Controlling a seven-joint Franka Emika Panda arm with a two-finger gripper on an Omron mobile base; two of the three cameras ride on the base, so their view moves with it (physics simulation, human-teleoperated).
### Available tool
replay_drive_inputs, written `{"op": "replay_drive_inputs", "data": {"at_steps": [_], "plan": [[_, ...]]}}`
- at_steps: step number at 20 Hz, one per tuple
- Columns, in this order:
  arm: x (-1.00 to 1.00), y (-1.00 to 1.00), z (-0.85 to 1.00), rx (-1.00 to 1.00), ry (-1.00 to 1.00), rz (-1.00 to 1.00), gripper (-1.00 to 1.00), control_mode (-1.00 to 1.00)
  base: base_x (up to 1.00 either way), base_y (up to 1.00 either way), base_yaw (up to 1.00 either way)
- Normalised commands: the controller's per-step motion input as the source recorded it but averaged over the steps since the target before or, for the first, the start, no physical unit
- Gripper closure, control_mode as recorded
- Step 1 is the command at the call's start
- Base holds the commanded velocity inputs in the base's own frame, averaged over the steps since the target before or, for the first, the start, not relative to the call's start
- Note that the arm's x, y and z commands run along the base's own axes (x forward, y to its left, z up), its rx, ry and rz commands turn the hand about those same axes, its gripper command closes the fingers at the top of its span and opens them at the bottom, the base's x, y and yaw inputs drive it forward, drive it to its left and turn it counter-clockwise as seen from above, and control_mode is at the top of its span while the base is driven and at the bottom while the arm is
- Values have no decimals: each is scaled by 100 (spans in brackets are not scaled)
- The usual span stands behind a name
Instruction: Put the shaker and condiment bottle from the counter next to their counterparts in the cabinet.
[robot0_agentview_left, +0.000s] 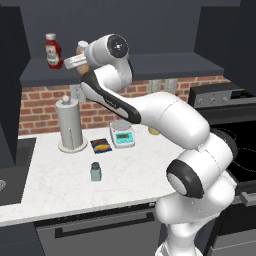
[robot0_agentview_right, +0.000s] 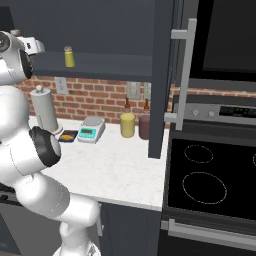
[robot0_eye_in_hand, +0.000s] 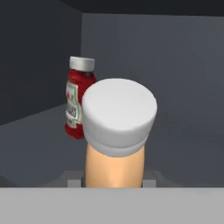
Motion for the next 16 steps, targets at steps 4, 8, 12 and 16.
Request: {"op": "replay_drive_inputs", "data": {"at_steps": [4, 8, 12, 16], "plan": [[31, 4, 0, 1, 0, 0, 100, -100, 0, 0, 0], [27, 9, 0, 3, 0, 0, 100, -100, 0, 0, 0], [20, 18, 0, 5, 0, 0, 100, -100, 0, 0, 0], [16, 21, 0, 4, 0, 0, 100, -100, 0, 0, 0]]}}
